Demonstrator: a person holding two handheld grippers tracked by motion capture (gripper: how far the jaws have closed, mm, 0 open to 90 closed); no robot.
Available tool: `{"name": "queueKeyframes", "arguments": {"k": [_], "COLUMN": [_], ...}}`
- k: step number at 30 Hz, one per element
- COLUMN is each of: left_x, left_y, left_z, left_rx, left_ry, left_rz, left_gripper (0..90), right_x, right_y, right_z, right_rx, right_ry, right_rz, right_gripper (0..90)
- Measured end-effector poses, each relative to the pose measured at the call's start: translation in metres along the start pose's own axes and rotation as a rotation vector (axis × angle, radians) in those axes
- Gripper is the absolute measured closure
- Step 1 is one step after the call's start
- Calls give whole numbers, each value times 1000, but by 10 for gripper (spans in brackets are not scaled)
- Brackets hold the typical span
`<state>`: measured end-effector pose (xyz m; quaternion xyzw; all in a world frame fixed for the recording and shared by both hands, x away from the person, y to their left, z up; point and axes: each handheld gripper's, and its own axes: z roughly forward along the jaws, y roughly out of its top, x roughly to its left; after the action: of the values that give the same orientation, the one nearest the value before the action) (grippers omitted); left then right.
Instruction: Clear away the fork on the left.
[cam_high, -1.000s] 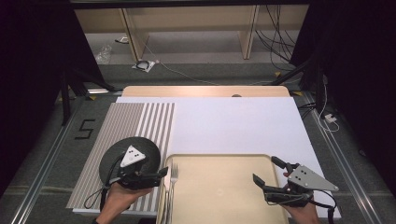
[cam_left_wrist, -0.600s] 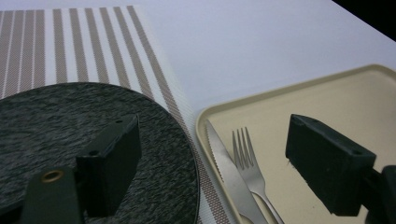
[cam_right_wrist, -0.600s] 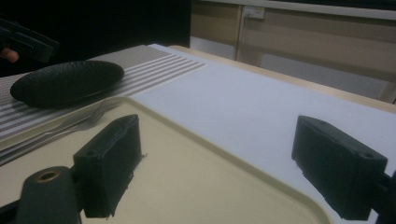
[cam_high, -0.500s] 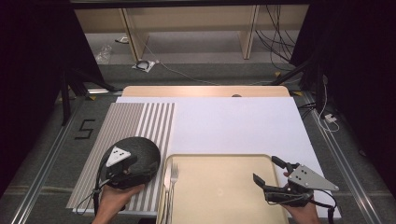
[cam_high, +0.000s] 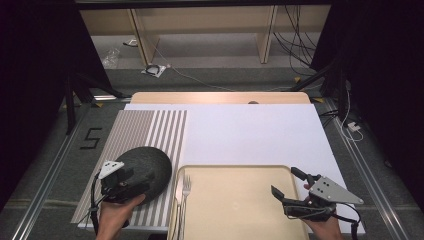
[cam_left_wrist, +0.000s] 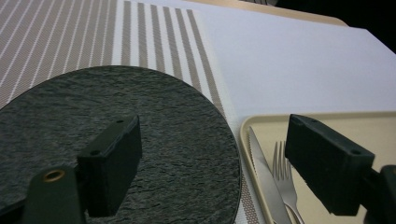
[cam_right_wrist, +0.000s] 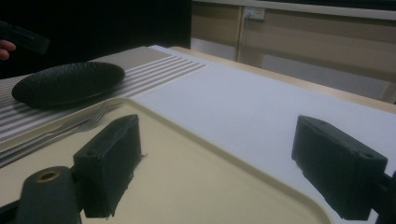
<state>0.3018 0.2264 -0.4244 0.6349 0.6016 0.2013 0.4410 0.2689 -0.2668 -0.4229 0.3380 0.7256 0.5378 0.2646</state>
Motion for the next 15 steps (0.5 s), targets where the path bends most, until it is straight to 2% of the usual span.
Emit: {"name": "queueKeyframes", "arguments": {"k": [8, 10, 15], "left_x": [9, 12, 19], "left_y": [-3, -5, -7], "left_z": [-6, -7, -9], "left_rx": [-13, 0, 6], "left_ry": [52, 74, 76], "left_rz": [-66, -90, -160], "left_gripper": [187, 187, 187], "right_x": [0, 0, 1], "right_y": [0, 0, 0], "right_z": [0, 0, -1], "right_rx": [-1, 1, 5], "right_ry": [-1, -1, -2], "right_rz": [0, -2, 2], "right_gripper": [165, 165, 165]}}
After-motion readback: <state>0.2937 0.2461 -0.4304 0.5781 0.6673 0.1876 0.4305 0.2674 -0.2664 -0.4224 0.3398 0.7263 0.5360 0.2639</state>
